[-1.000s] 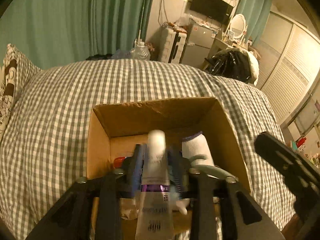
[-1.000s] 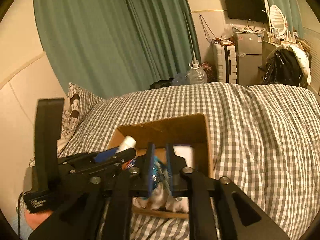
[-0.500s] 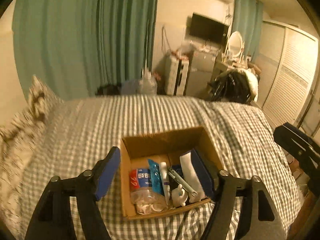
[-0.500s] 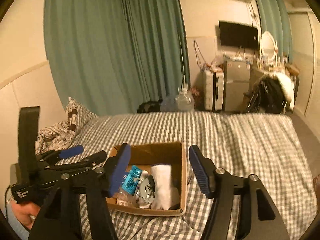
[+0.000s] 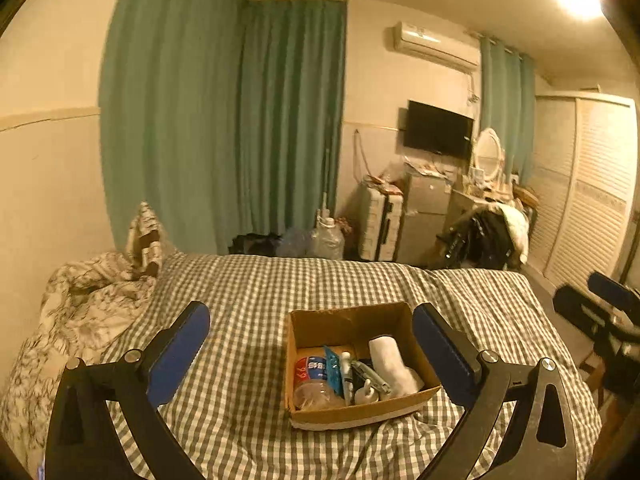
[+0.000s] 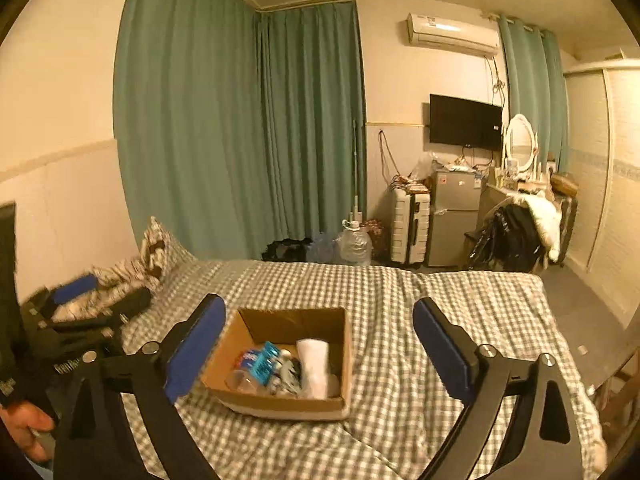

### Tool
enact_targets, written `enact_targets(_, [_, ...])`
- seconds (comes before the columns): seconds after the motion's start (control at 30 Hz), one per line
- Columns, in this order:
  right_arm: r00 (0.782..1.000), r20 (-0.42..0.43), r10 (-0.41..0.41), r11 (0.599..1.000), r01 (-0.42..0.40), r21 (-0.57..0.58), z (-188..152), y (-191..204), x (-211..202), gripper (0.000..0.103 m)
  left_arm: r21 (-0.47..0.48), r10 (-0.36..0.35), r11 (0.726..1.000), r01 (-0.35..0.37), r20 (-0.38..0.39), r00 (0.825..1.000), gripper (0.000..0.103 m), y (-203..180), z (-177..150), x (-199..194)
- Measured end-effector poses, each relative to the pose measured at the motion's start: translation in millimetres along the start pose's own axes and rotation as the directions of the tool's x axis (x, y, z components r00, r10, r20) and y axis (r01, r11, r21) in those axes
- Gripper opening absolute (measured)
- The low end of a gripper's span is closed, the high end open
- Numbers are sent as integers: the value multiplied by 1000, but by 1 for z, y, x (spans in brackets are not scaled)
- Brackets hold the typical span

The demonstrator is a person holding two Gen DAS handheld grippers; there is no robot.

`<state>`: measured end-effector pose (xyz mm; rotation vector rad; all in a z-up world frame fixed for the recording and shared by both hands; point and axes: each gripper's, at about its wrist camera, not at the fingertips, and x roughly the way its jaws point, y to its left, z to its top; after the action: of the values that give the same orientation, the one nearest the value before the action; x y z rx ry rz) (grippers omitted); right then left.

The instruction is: Organize objects

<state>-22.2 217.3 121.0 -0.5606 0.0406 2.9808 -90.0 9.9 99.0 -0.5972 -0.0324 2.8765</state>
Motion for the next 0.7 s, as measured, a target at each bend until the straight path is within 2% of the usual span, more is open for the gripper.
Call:
enact_targets(0.13, [998,3,-56,996,56,-63,-28,4,3,103,-47,4,999,-3,3,1000,103,5,-16,1])
enact_targets(0.27, [997,-10,-82,991,81,-106,-50,0,24,103,-63,24,998,-24,-6,1000,103,4,-34,11])
enact_targets(0.43, [997,-53,-61,996,57,-67,-74,-17,55,103,4,84,996,-84,4,996,103,-9,-73,24])
enact_targets(0.6, [994,-86,-63,997,58,-57,-93,-23,74,103,74,105,992,-100,-63,992,103,-23,-98,39])
enact_targets(0.7, [992,-101,-69,996,64,-56,-99,-26,79,103,87,117,990,-111,-73,990,103,-27,-102,41])
